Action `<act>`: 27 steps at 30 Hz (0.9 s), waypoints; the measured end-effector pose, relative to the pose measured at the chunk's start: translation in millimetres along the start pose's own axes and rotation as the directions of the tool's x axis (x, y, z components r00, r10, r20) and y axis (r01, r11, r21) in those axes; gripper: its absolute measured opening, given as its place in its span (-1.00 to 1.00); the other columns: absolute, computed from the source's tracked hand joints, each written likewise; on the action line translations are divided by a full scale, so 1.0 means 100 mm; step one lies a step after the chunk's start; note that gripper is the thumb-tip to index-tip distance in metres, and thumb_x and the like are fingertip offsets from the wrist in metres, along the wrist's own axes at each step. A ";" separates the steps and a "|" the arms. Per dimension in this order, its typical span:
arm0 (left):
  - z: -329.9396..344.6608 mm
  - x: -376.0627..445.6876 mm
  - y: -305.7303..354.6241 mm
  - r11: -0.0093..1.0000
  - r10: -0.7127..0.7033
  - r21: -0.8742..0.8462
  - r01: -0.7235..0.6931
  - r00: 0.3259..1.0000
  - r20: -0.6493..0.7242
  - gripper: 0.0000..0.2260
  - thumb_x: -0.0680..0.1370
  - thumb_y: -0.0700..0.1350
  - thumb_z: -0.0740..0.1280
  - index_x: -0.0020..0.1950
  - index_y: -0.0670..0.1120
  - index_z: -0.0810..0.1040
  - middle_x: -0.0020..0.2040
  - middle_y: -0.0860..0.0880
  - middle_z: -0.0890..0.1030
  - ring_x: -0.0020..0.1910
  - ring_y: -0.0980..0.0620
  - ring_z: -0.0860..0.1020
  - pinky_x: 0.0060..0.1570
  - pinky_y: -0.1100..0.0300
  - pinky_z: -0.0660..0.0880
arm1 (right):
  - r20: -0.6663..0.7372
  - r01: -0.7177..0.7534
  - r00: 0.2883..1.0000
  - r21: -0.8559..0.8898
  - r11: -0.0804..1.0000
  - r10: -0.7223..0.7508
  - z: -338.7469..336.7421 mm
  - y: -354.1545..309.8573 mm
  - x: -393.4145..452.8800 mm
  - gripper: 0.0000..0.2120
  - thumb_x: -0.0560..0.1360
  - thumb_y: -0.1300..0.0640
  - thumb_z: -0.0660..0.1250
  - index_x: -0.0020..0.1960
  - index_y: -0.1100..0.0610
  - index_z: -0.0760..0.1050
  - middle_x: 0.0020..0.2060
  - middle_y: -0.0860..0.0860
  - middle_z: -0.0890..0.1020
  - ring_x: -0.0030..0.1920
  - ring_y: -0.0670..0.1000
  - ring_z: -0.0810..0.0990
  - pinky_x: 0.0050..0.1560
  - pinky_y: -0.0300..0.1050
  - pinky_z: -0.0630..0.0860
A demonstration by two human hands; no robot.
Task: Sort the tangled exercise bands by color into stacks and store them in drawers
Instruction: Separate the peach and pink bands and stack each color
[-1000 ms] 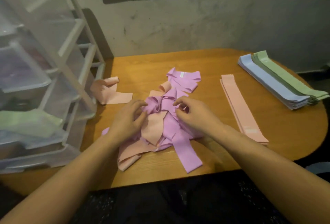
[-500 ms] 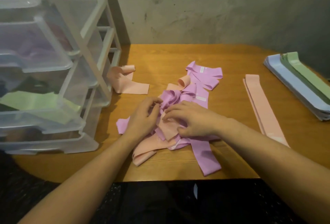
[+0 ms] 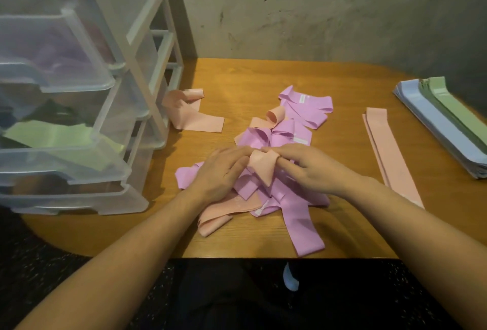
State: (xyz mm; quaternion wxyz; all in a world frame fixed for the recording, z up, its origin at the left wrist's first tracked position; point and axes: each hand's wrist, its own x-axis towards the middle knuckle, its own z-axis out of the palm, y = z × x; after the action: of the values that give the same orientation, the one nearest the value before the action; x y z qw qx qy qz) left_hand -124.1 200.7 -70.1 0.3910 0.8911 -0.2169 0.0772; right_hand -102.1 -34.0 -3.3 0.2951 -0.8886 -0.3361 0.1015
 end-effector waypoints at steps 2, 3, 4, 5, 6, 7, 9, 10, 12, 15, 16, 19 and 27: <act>0.01 0.00 -0.01 1.000 0.006 0.029 -0.007 0.999 0.033 -0.46 0.66 0.27 -0.08 0.39 0.06 0.51 0.28 0.18 0.56 0.26 0.17 0.47 0.27 0.08 0.27 | -0.089 0.000 0.996 0.009 1.000 0.001 -0.06 0.01 -0.06 -0.79 0.65 0.15 0.24 0.14 0.11 0.64 -0.04 -0.08 0.64 -0.02 -0.12 0.56 -0.04 -0.30 0.39; 0.02 0.01 -0.03 0.999 -0.003 0.042 0.001 0.999 0.047 -0.42 0.64 0.33 -0.12 0.41 0.10 0.49 0.28 0.20 0.56 0.25 0.19 0.47 0.26 0.06 0.29 | -0.134 -0.010 0.991 0.023 1.000 0.012 -0.09 0.02 -0.08 -0.82 0.64 0.16 0.28 0.06 0.14 0.66 -0.09 -0.06 0.64 -0.05 -0.13 0.56 -0.08 -0.28 0.39; 0.02 0.00 -0.04 0.999 -0.017 0.051 0.014 0.998 0.053 -0.39 0.61 0.38 -0.12 0.42 0.11 0.47 0.25 0.22 0.56 0.22 0.22 0.46 0.24 0.03 0.31 | -0.182 -0.021 0.983 0.047 0.999 0.029 -0.12 0.02 -0.10 -0.85 0.61 0.17 0.31 0.02 0.14 0.67 -0.10 -0.05 0.64 -0.06 -0.13 0.56 -0.09 -0.28 0.39; 0.02 0.01 -0.05 0.998 -0.032 0.057 0.029 0.998 0.054 -0.39 0.60 0.39 -0.10 0.43 0.12 0.46 0.21 0.25 0.55 0.18 0.24 0.46 0.22 0.01 0.34 | -0.232 -0.028 0.972 0.082 0.996 0.046 -0.15 0.01 -0.12 -0.87 0.59 0.16 0.35 0.00 0.13 0.68 -0.09 -0.05 0.64 -0.05 -0.12 0.56 -0.09 -0.30 0.40; 0.02 0.01 -0.05 0.997 -0.044 0.058 0.041 0.998 0.052 -0.42 0.60 0.39 -0.05 0.44 0.13 0.45 0.18 0.27 0.54 0.13 0.27 0.46 0.20 -0.01 0.38 | -0.280 -0.034 0.958 0.108 0.994 0.063 -0.19 -0.01 -0.14 -0.88 0.56 0.11 0.39 -0.03 0.12 0.69 -0.07 -0.06 0.63 -0.03 -0.13 0.56 -0.07 -0.32 0.39; 0.02 0.02 -0.04 0.997 -0.055 0.057 0.052 0.997 0.049 -0.46 0.59 0.37 0.01 0.44 0.15 0.44 0.15 0.28 0.54 0.09 0.28 0.46 0.18 -0.02 0.41 | -0.324 -0.042 0.943 0.120 0.992 0.079 -0.22 -0.03 -0.16 -0.84 0.53 0.05 0.41 -0.08 0.12 0.68 -0.06 -0.08 0.62 -0.01 -0.15 0.54 -0.04 -0.35 0.37; 0.02 0.02 -0.02 0.995 -0.085 0.053 0.083 0.996 0.041 -0.49 0.55 0.36 0.13 0.43 0.19 0.42 0.13 0.29 0.55 0.04 0.27 0.48 0.16 -0.02 0.45 | -0.364 -0.058 0.925 0.162 0.985 0.114 -0.30 -0.10 -0.19 -0.75 0.51 0.02 0.43 -0.16 0.21 0.64 -0.09 -0.04 0.61 -0.05 -0.18 0.53 -0.03 -0.34 0.36; 0.01 0.02 0.00 0.994 -0.096 0.059 0.094 0.995 0.037 -0.50 0.54 0.35 0.18 0.43 0.20 0.40 0.13 0.29 0.54 0.04 0.27 0.49 0.17 -0.03 0.46 | -0.351 -0.064 0.925 0.240 0.969 0.148 -0.33 -0.14 -0.22 -0.76 0.53 0.08 0.43 -0.15 0.26 0.64 -0.13 0.04 0.62 -0.11 -0.15 0.54 -0.05 -0.27 0.40; 0.02 0.03 0.00 0.990 -0.083 0.115 0.077 0.996 0.043 -0.49 0.52 0.30 0.28 0.45 0.22 0.37 0.13 0.31 0.51 0.06 0.28 0.47 0.20 -0.04 0.46 | -0.319 -0.072 0.921 0.426 0.902 0.225 -0.36 -0.19 -0.25 -0.75 0.53 0.12 0.44 -0.11 0.34 0.61 -0.18 0.24 0.62 -0.19 0.00 0.54 -0.09 -0.06 0.43; 0.02 0.04 0.00 0.985 -0.035 0.170 0.026 0.998 0.051 -0.41 0.50 0.22 0.38 0.51 0.22 0.31 0.14 0.30 0.49 0.09 0.28 0.43 0.23 0.03 0.40 | -0.283 -0.097 0.901 0.607 0.789 0.329 -0.37 -0.25 -0.26 -0.63 0.46 0.00 0.43 -0.07 0.35 0.59 -0.15 0.34 0.61 -0.16 0.09 0.55 -0.06 0.05 0.46; 0.01 0.05 0.00 0.986 -0.037 0.167 0.029 0.998 0.048 -0.37 0.50 0.20 0.40 0.54 0.21 0.28 0.17 0.28 0.50 0.11 0.27 0.42 0.22 0.07 0.37 | -0.277 -0.096 0.891 0.660 0.745 0.360 -0.38 -0.27 -0.26 -0.74 0.49 0.05 0.42 -0.08 0.28 0.64 -0.19 0.29 0.63 -0.17 0.09 0.58 -0.05 0.07 0.49; 0.02 0.07 -0.03 0.984 -0.014 0.178 0.004 0.999 0.052 -0.40 0.54 0.18 0.39 0.55 0.21 0.28 0.19 0.31 0.50 0.14 0.27 0.43 0.19 0.12 0.35 | -0.240 -0.114 0.855 0.777 0.619 0.460 -0.38 -0.32 -0.25 -0.82 0.61 0.15 0.31 0.00 0.22 0.65 -0.33 0.09 0.52 -0.30 0.01 0.52 -0.13 0.02 0.56; 0.10 0.06 -0.11 0.959 0.054 0.276 -0.056 0.998 0.015 -0.69 0.61 0.19 0.21 0.17 0.09 0.63 -0.01 0.12 0.51 0.03 0.09 0.48 0.04 -0.04 0.43 | -0.223 -0.281 0.794 0.689 0.667 0.565 -0.49 -0.23 -0.36 -0.79 0.66 0.00 0.22 0.14 0.08 0.55 -0.30 0.08 0.38 -0.42 -0.06 0.33 -0.43 -0.14 0.33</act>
State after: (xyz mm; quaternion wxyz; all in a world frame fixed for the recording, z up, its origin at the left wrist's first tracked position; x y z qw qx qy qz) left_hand -114.0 198.1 -82.5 0.2597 0.9309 -0.2301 0.1142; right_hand -123.0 -66.4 49.0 0.6038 -0.7930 0.0105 0.0809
